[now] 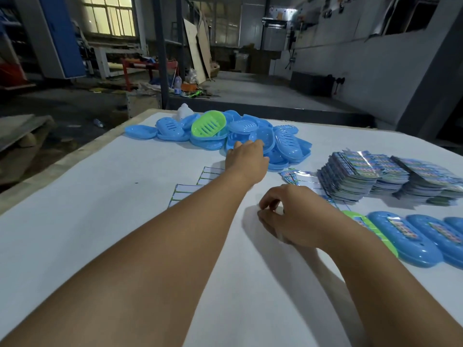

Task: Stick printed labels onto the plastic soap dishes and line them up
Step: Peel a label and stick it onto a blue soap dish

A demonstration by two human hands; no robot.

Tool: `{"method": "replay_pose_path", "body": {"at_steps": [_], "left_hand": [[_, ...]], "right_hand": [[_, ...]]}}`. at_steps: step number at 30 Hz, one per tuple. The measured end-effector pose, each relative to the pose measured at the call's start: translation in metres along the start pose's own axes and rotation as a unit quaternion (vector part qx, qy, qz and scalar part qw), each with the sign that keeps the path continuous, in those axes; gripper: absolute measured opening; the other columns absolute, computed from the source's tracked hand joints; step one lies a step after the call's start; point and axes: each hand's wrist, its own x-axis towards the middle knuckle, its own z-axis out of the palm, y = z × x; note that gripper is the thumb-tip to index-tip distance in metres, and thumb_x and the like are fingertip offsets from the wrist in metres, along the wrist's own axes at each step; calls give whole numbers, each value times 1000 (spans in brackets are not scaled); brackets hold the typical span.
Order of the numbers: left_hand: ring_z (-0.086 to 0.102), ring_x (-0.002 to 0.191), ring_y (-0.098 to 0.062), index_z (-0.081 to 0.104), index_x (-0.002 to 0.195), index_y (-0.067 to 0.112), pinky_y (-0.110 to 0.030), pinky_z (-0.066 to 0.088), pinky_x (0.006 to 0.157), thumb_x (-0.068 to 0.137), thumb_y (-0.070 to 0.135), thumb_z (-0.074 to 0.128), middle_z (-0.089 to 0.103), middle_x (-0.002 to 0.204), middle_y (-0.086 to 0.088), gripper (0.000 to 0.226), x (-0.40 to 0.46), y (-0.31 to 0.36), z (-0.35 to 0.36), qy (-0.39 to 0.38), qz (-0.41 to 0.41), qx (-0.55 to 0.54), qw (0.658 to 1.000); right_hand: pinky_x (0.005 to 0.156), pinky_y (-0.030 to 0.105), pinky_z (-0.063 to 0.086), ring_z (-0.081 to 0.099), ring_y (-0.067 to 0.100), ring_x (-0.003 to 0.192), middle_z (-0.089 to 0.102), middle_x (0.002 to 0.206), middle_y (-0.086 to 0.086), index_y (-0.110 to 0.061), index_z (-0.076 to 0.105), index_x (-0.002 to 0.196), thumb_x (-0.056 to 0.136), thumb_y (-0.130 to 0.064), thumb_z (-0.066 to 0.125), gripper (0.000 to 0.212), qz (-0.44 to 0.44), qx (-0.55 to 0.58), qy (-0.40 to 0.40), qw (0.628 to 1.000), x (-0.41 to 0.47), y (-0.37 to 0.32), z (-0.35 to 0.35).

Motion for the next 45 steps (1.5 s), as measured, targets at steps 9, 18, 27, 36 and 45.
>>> {"method": "replay_pose_path", "body": {"at_steps": [9,18,27,36,45], "left_hand": [[53,108,-26,64,114,18,-41,48,88,101,31,53,65,116,-4,21,-13,-2,-8,132,-5,-71,989],[54,94,-24,66,102,17,-41,48,79,99,33,58,70,99,1,18,-57,-20,-17,209,-30,-164,964],[57,88,-24,66,97,17,-43,53,77,98,34,59,70,93,1,19,-58,-19,-20,231,-30,-175,956],[64,86,-22,68,97,16,-40,54,78,97,34,59,71,88,2,20,-69,-19,-29,215,-31,-240,946],[54,53,-5,75,79,14,-24,44,56,96,35,62,65,60,8,30,-98,-24,-48,56,-180,-476,859]], "right_hand": [[69,21,36,53,8,84,66,101,-13,-28,70,106,93,-38,61,19,-12,-3,16,1000,-1,2,2],[62,22,38,53,10,81,66,99,-11,-29,68,106,94,-40,59,19,8,-7,7,1000,1,-2,4],[71,25,38,51,10,86,62,99,-11,-28,68,108,94,-40,59,20,19,-12,3,1000,0,-5,3],[71,26,41,56,11,86,67,99,-13,-27,68,108,93,-39,61,20,40,3,6,999,-1,-5,1],[90,23,33,52,13,121,45,143,-7,-38,33,148,84,-43,76,77,38,100,135,985,6,4,-2]]}}
